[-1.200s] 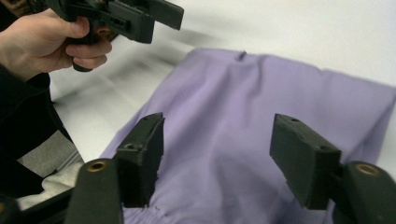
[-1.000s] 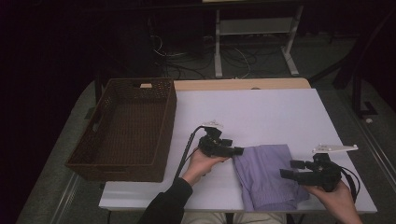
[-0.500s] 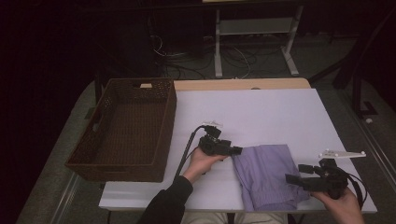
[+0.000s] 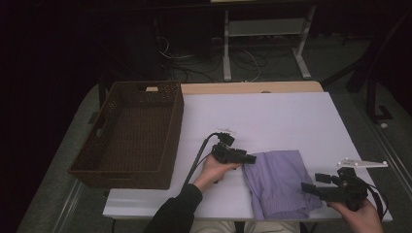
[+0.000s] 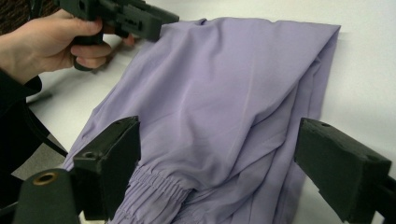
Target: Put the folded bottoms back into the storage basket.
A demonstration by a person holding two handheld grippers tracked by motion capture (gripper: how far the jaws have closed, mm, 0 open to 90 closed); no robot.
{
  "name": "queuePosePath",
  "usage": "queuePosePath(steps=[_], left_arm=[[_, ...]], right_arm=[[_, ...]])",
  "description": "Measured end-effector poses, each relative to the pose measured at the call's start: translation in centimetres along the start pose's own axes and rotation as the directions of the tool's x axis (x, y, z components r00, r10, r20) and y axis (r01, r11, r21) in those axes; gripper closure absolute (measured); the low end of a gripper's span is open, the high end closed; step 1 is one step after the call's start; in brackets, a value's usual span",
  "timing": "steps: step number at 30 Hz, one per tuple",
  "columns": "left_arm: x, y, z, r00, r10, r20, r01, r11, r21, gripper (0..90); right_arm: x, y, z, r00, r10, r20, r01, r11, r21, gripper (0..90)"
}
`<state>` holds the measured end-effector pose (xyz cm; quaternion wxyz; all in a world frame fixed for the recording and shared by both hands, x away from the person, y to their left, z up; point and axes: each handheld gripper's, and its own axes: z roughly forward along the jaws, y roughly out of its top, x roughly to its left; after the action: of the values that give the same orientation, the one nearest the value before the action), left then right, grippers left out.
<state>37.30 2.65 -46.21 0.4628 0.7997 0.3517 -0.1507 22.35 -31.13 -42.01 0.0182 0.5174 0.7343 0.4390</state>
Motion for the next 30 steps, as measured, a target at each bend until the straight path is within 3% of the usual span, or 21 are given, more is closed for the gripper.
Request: queuePosePath(steps=[5,14,21,30], left_arm=[[-0.5,-0.2,0.7,0.9997,-0.008,0.021,0.008,0.9998,0.02,49.2],[-0.3,-0.4,1.2,0.9984,-0.027,0.05,0.024,0.9983,0.054,81.4],[-0.8,-0.4,0.3,0.9995,0.002,0.032,-0.003,0.9997,0.025,83.3],[-0.5,-0.8,-1.1,0.9998,-0.003,0.02,0.003,1.0,0.009,83.1]], right_arm=[[-0.1,0.0,-0.1,0.9999,0.011,0.003,-0.011,1.0,-0.001,14.7],[-0.1,0.0,0.2,0.9997,0.023,0.005,-0.023,1.0,0.018,14.8],[-0.3,0.0,0.4,0.9986,0.052,0.005,-0.052,0.998,0.03,14.8],[-0.8,0.2,1.3,0.9968,0.079,0.009,-0.08,0.994,0.069,14.8]])
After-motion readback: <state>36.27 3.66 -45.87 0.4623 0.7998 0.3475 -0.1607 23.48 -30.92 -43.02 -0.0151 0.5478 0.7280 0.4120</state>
